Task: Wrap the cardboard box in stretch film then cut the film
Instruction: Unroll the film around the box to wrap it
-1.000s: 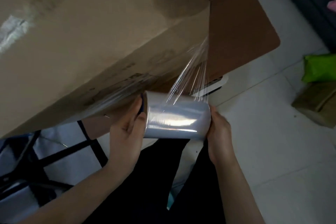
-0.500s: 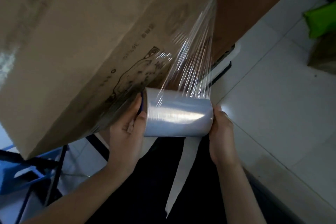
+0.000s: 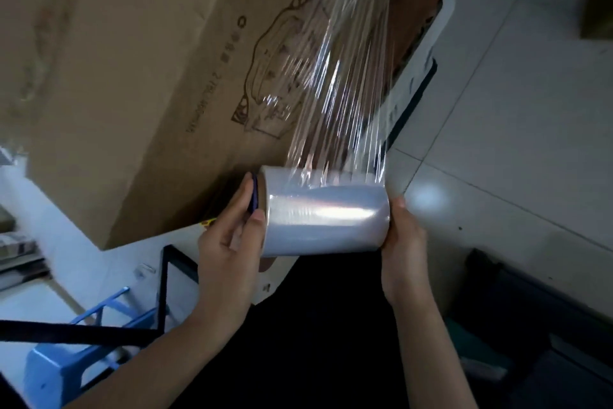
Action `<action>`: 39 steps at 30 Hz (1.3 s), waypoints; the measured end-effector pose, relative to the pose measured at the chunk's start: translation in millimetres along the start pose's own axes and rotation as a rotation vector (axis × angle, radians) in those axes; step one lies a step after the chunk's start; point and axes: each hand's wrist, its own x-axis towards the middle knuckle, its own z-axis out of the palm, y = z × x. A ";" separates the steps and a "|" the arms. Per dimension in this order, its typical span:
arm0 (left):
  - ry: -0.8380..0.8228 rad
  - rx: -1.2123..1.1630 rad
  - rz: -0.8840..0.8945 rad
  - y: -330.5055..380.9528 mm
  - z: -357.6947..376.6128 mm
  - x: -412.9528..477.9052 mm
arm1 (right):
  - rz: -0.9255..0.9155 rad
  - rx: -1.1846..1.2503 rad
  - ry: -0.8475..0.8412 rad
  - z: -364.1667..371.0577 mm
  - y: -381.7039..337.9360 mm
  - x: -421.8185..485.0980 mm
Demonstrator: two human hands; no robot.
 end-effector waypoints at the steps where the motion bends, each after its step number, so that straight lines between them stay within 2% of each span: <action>1: -0.011 0.014 0.004 -5.9 -5.1 -3.6 | 0.005 0.008 -0.001 -3.7 9.1 -4.5; 11: -0.164 0.168 0.077 -52.3 -70.6 -9.1 | -0.065 0.117 0.013 4.3 112.2 -28.8; 19: -0.249 0.188 0.064 -81.3 -119.4 -11.5 | 0.062 0.268 0.127 22.9 159.1 -54.3; 24: -0.275 0.198 0.074 -103.0 -144.1 -4.6 | 0.068 0.310 0.124 37.5 191.5 -64.9; 34: -0.324 0.296 0.077 -111.4 -204.9 65.2 | 0.072 0.433 0.158 126.8 256.7 -50.2; 39: -0.452 0.407 0.247 -98.8 -242.6 105.2 | 0.082 0.580 0.171 184.6 290.0 -51.2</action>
